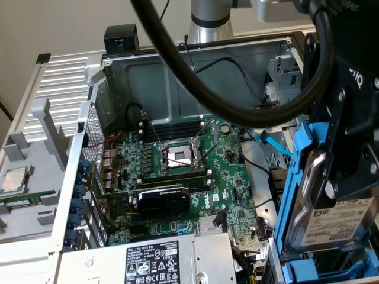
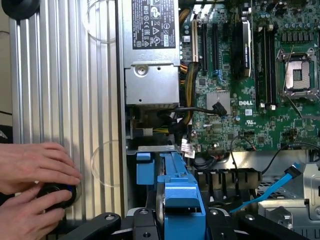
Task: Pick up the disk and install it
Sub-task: 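Insert the disk into the insertion slot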
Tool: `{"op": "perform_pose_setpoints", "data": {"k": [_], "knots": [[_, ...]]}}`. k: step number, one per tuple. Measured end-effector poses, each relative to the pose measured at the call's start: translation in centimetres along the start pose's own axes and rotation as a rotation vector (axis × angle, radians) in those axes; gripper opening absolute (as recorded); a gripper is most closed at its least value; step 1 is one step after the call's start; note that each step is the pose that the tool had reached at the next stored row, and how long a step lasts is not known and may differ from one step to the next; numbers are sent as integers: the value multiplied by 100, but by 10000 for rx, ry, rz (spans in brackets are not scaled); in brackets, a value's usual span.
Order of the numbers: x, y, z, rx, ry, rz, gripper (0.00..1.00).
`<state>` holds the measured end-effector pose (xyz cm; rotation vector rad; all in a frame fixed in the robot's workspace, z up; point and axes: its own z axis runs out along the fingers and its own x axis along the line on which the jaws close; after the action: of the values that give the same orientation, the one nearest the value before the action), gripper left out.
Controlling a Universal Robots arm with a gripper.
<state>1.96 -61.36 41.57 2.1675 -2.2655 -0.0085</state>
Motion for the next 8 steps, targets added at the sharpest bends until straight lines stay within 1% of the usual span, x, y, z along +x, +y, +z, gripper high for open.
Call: {"op": "perform_pose_setpoints", "data": {"k": [8], "knots": [[0,0,19,0,1,0,37]]}}
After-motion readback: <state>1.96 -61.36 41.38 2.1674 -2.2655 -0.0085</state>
